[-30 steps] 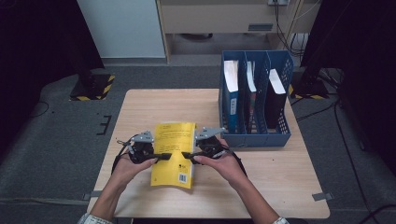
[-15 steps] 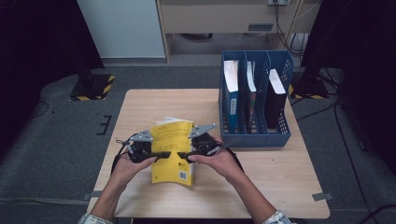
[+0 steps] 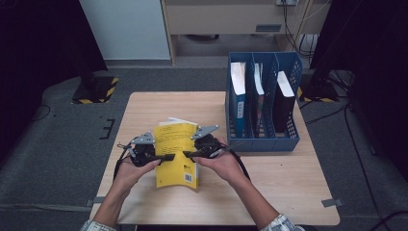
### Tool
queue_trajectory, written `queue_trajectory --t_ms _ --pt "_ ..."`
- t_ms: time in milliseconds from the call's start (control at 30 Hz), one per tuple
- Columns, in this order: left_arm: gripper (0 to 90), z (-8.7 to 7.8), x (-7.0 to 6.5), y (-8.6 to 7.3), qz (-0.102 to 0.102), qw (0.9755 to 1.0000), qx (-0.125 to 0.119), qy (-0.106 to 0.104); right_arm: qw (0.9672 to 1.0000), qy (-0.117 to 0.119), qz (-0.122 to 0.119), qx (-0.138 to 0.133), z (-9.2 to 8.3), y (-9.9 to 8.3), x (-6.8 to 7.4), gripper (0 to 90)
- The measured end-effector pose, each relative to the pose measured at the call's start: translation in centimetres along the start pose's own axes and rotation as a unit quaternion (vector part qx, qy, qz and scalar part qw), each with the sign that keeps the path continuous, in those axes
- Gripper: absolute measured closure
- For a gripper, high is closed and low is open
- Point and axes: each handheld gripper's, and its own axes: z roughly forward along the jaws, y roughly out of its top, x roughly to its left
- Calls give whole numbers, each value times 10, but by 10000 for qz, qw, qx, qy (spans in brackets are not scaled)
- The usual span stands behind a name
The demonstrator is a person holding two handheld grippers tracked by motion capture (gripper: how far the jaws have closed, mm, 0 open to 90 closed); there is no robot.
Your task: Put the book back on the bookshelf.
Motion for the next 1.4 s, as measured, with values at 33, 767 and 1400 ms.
queue_trajectory --t_ms 33,767,1400 --pt "751 0 1 -1 -16 10000 -19 66 10000 -18 -5 -42 -1 2 -1 612" --pt "740 -5 9 -2 -82 9972 -263 700 9983 -407 -282 -315 -14 18 -3 740" --pt "765 -5 8 7 -14 9963 -289 811 9970 -465 -354 -503 -22 23 -3 692"
